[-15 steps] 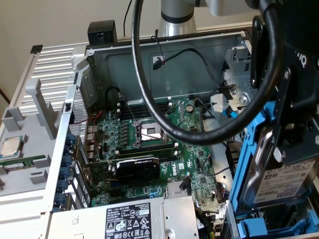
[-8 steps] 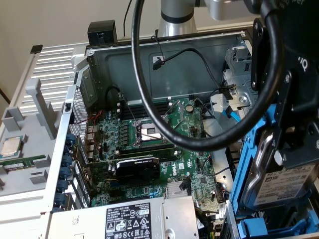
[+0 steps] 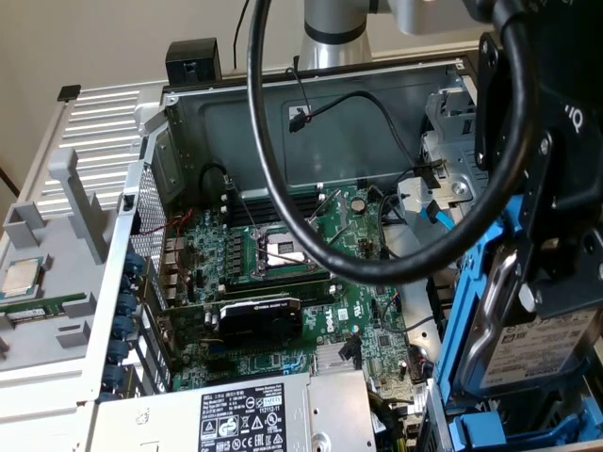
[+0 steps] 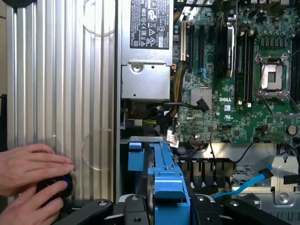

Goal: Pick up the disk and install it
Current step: 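Insert the disk into the insertion slot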

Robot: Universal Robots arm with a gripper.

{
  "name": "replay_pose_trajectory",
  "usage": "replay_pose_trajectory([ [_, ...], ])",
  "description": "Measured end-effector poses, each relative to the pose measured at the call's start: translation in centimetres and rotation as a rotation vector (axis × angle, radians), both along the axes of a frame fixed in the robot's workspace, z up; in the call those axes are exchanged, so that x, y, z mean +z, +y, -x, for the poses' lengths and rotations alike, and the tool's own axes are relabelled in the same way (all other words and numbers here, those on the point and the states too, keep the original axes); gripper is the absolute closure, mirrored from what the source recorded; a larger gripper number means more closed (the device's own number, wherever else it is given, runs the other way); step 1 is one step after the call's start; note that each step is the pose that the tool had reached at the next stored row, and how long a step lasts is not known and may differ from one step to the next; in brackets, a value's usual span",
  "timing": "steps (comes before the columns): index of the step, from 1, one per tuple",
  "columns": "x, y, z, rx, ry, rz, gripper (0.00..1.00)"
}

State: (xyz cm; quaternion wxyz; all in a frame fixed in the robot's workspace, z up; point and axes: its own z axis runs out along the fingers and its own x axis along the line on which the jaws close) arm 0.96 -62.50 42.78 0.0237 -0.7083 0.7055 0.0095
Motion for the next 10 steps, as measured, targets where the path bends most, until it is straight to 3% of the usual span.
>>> replay_pose_trajectory([
  [10, -0.13, 0.0, 0.12, -0.004, -0.0021, -0.0001, 0.63],
])
